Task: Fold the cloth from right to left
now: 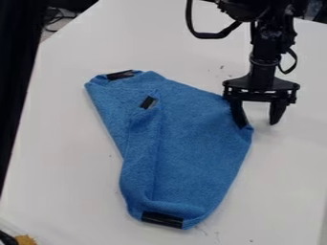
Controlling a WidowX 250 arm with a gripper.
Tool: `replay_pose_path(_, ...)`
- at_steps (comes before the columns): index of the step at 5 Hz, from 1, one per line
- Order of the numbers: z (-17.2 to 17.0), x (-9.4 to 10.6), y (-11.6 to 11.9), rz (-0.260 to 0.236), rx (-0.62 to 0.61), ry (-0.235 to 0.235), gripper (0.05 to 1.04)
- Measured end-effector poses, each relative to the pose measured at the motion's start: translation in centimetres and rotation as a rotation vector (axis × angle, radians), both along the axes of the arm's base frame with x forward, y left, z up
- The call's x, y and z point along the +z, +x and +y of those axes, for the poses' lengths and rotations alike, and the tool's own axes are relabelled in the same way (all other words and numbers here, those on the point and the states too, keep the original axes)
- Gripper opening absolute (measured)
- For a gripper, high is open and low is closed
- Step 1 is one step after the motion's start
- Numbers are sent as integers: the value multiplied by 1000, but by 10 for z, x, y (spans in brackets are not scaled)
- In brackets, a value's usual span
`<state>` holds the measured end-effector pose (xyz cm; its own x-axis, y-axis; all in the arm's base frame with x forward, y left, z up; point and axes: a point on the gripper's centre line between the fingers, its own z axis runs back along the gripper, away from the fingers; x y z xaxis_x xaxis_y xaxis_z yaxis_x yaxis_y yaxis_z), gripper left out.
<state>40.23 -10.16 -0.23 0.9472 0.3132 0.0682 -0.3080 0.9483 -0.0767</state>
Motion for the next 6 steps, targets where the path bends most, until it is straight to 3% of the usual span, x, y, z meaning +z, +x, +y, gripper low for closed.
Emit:
replay_pose_path(2, 3, -3, -2, -2, 27, 11, 390)
replay_pose_path(3, 3, -3, -2, -2, 22, 11, 196)
replay_pose_path(4, 3, -2, -1, -6, 17, 13, 86)
replay_pose_path(5, 5, 5, 1, 7, 1, 57, 60)
replay_pose_path(6, 4, 17, -10, 88, 20, 158, 58)
